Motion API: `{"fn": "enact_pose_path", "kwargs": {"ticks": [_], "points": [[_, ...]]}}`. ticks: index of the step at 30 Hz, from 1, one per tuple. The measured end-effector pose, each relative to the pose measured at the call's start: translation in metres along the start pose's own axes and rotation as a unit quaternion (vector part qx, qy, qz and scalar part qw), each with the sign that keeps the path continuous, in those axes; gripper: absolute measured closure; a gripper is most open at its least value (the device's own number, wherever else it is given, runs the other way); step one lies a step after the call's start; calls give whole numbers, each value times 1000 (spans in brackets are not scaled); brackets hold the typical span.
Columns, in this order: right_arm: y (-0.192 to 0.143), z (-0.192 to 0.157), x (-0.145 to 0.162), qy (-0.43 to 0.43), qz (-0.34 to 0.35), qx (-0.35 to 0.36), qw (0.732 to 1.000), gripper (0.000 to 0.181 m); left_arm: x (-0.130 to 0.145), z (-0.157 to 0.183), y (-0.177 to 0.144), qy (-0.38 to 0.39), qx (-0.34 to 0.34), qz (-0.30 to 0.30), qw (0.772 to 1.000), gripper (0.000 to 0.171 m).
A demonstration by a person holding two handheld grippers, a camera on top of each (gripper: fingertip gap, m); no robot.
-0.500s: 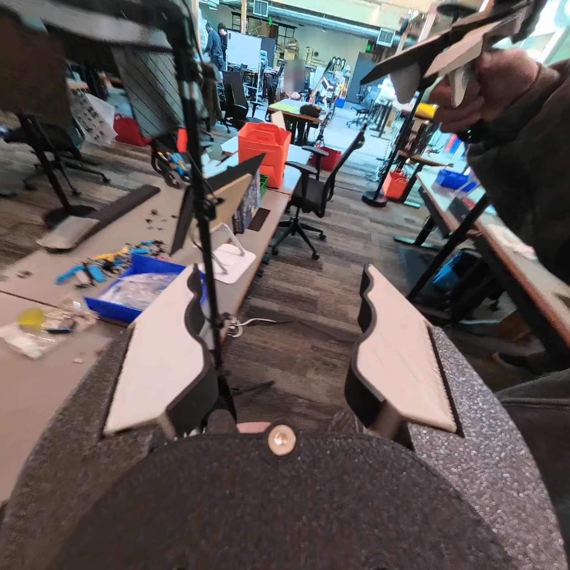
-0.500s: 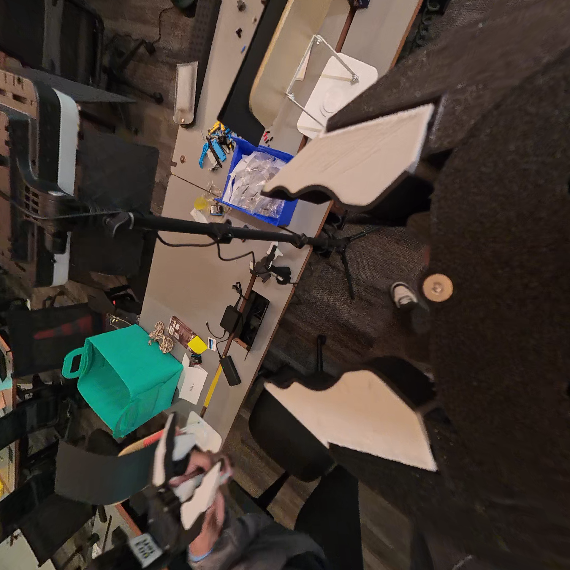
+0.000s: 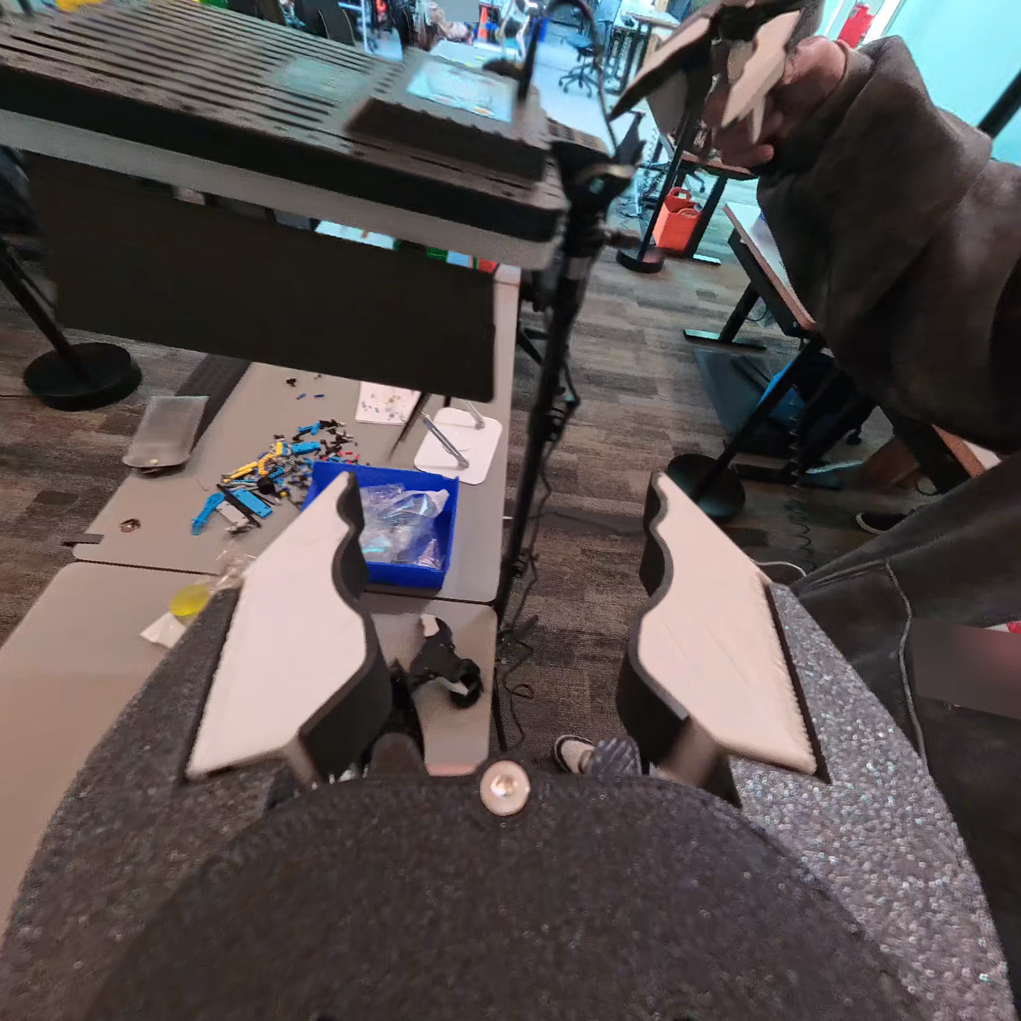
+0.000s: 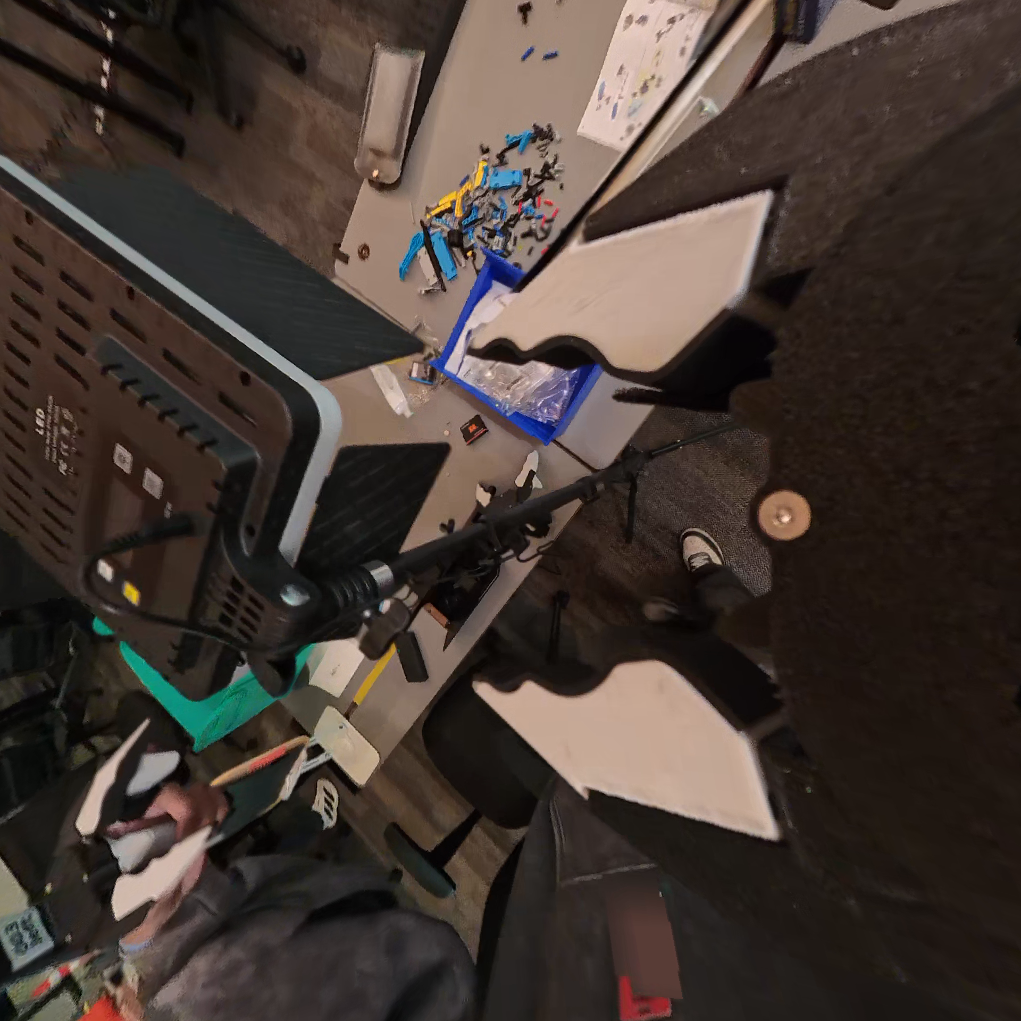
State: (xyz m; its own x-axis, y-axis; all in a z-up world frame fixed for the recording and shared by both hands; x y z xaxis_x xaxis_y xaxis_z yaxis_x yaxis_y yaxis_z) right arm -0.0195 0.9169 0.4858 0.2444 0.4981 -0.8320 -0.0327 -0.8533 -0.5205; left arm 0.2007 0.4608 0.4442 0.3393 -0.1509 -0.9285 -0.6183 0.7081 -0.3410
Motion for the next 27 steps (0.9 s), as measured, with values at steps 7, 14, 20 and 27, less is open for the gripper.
{"fn": "enact_pose_path", "kwargs": {"ticks": [7, 14, 20, 27], "points": [[23, 70, -20, 12, 24, -4, 1000, 80, -24, -66, 12, 19, -44, 27, 998, 70], [47, 124, -34, 1, 53, -31, 998, 84, -27, -66, 25, 3, -63, 56, 996, 65], [73, 181, -60, -65, 40, -91, 993, 83, -24, -37, 28, -11, -138, 64, 988, 65], [105, 245, -81, -155, 36, -219, 963, 77, -16, 26, 71, -40, -276, 50, 959, 65]]}}
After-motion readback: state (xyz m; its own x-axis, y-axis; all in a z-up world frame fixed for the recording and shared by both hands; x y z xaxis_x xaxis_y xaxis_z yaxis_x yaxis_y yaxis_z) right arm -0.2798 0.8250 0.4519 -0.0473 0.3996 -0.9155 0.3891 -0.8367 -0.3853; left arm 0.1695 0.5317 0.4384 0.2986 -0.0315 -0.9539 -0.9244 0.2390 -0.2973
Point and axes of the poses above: each gripper's, where its closed fingertips meet, y out along the fingers, x out of its underside, z = x × y across the jaws, the point moved 9 cm from there along -y, back along the fingers, and after that the axes turned 1 degree about x, right-handed, at the moved point
